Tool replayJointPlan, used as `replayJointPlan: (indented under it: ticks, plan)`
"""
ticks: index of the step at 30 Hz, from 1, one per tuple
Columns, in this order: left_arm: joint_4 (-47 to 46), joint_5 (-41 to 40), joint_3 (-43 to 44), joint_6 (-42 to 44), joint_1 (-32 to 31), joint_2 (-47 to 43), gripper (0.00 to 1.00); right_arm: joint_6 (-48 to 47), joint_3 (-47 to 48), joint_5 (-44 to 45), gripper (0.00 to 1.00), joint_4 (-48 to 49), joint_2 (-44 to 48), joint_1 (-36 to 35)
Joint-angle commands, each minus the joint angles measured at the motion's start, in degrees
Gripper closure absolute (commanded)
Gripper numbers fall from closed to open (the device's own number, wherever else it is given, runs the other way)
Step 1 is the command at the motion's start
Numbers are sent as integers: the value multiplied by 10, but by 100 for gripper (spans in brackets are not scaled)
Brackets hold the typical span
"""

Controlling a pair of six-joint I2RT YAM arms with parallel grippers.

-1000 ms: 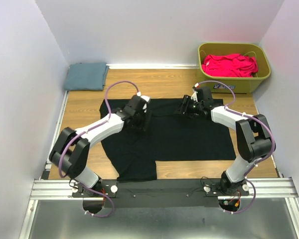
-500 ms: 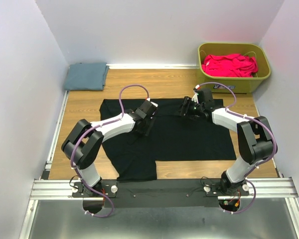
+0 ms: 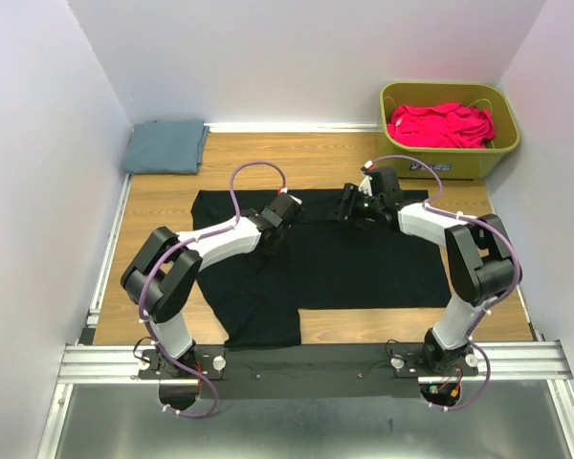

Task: Fold and stack the t-shirts
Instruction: Fold the tshirt

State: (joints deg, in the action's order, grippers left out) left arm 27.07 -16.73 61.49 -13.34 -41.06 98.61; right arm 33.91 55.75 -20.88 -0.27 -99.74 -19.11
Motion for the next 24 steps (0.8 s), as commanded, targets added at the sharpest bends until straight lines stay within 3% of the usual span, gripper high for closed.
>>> replayJointPlan:
  ticks: [1,4,24]
  plan:
    - [8,-34,24,9,6,-3,80,14,38,-30,36,32,-34,-22]
    - [8,-35,28,17,17,-6,85,38,52,-52,36,62,-55,-32]
    - [-14,-3,91,36,94,-18,86,132,124,-142,41,217,-201,-117]
